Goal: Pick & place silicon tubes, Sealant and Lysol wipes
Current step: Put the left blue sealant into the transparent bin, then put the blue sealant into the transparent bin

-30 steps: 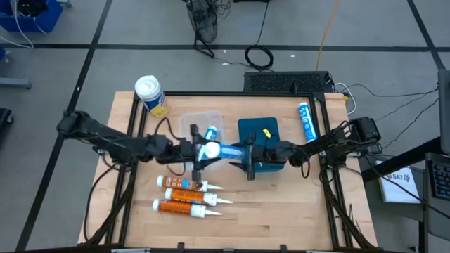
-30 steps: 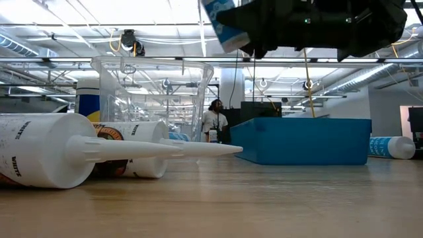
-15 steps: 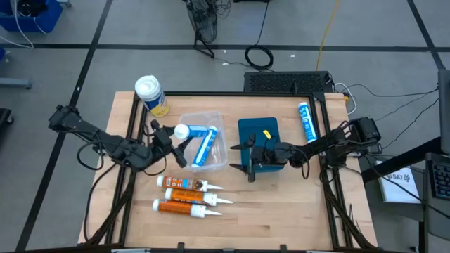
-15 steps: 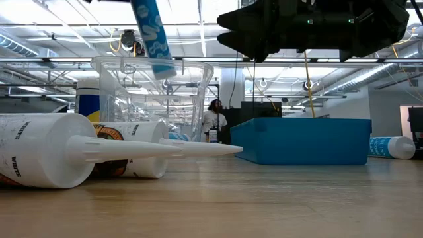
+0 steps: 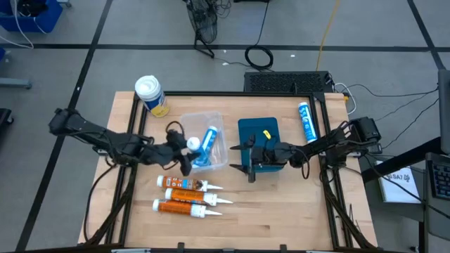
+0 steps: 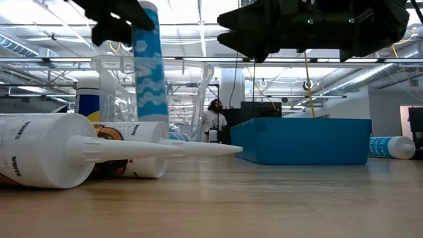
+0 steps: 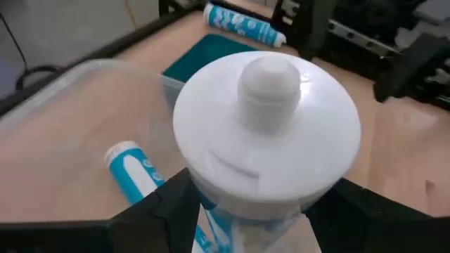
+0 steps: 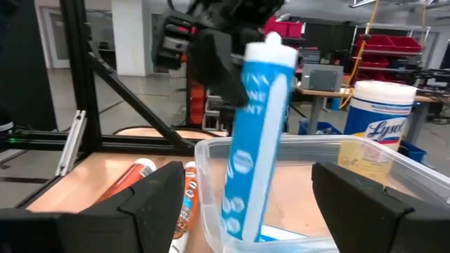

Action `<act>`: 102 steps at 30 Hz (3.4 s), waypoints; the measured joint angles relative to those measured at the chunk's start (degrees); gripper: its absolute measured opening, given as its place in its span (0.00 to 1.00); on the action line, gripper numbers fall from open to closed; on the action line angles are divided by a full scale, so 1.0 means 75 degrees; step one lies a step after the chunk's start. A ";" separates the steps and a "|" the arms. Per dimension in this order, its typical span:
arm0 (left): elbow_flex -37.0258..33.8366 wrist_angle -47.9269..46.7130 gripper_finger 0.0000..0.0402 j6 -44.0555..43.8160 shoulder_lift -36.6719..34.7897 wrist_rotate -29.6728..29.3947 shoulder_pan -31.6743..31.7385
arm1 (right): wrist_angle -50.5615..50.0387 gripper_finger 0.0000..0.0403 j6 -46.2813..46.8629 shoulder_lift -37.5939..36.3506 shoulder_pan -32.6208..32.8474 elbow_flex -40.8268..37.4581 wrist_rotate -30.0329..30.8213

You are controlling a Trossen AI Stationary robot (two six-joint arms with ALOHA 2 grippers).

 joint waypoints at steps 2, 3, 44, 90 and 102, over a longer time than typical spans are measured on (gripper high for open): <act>0.0000 0.0086 0.54 -0.0073 0.0222 0.0302 0.0193 | -0.0001 0.72 -0.0002 0.0000 0.0002 0.0000 -0.0002; 0.0000 0.0155 0.54 -0.0078 0.0341 0.0433 0.0280 | -0.0029 0.72 -0.0002 0.0000 0.0004 0.0000 -0.0002; -0.0006 0.1503 0.67 0.1436 0.1162 0.2716 0.1946 | -0.0913 0.72 0.0391 -0.0160 0.0002 0.0000 0.0032; -0.2541 0.4606 0.59 0.4321 -0.1791 0.2745 0.0290 | -1.2718 0.72 0.4447 -0.2948 -0.6371 -0.1438 0.2244; -0.2538 0.4501 0.56 0.4210 -0.1791 0.2687 0.0299 | -1.2128 0.72 0.4589 -0.2973 -0.5772 -0.1851 0.0966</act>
